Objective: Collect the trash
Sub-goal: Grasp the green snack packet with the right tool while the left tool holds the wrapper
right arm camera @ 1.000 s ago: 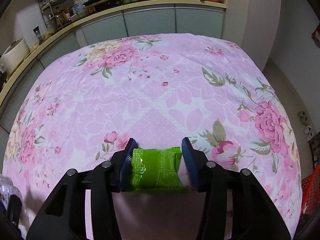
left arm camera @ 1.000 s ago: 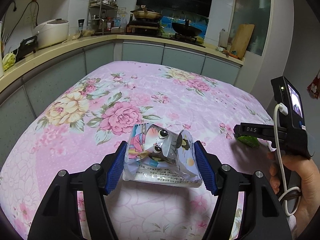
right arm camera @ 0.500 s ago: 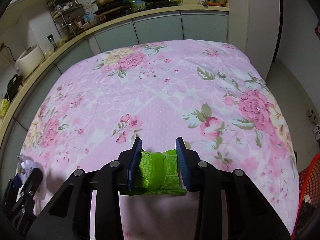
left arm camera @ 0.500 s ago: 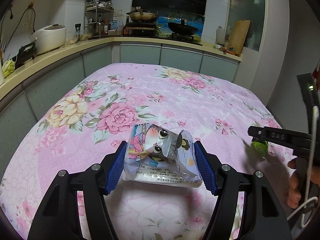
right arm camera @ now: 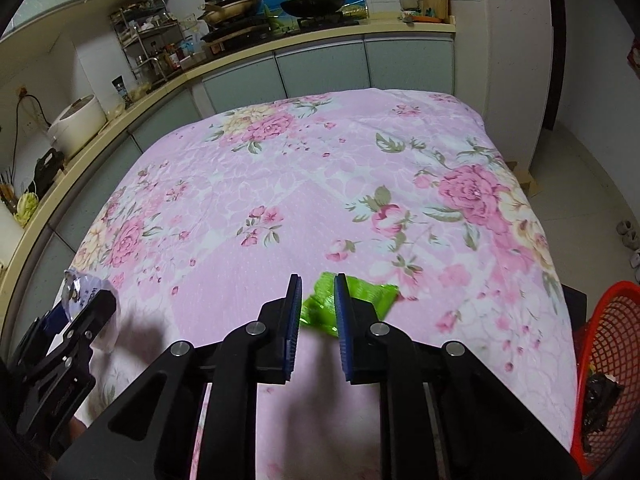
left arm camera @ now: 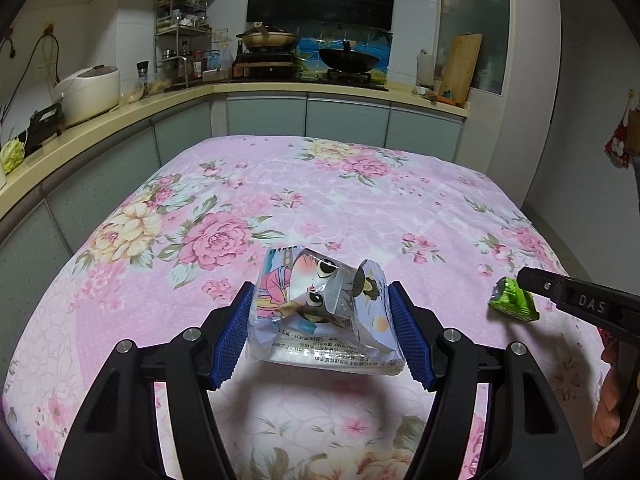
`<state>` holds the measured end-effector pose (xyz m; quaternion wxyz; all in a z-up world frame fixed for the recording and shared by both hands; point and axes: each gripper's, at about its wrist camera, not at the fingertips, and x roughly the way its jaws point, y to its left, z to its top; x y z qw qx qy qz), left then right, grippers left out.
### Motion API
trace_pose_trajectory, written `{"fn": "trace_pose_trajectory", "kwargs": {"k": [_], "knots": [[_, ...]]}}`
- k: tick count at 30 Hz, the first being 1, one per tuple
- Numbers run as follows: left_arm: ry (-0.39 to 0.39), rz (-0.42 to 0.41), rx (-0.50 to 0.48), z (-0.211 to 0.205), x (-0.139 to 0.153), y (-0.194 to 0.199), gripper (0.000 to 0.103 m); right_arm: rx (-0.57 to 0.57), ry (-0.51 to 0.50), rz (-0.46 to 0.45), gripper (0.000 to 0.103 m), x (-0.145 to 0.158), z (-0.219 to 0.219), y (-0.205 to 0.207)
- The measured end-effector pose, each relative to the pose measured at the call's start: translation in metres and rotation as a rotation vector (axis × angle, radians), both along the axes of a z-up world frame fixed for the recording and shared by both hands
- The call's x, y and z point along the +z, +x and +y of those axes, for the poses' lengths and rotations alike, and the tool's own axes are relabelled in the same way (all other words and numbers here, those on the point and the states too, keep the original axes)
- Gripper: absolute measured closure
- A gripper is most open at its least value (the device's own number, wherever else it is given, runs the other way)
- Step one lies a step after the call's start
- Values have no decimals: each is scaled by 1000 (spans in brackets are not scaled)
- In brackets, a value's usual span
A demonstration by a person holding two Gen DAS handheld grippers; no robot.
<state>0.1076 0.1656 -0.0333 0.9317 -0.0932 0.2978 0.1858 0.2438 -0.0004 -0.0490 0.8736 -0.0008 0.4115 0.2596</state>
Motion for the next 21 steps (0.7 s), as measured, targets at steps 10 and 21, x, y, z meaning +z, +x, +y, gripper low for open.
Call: {"fn": "trace_pose_trajectory", "kwargs": {"k": [10,21], "knots": [[7,-5,-11,-9,3,1,39,-58,10,28,36,-4,-13,21],[7,-2,0,-2,1,0,39,-48,-145,55,57,-38,21,34]]}}
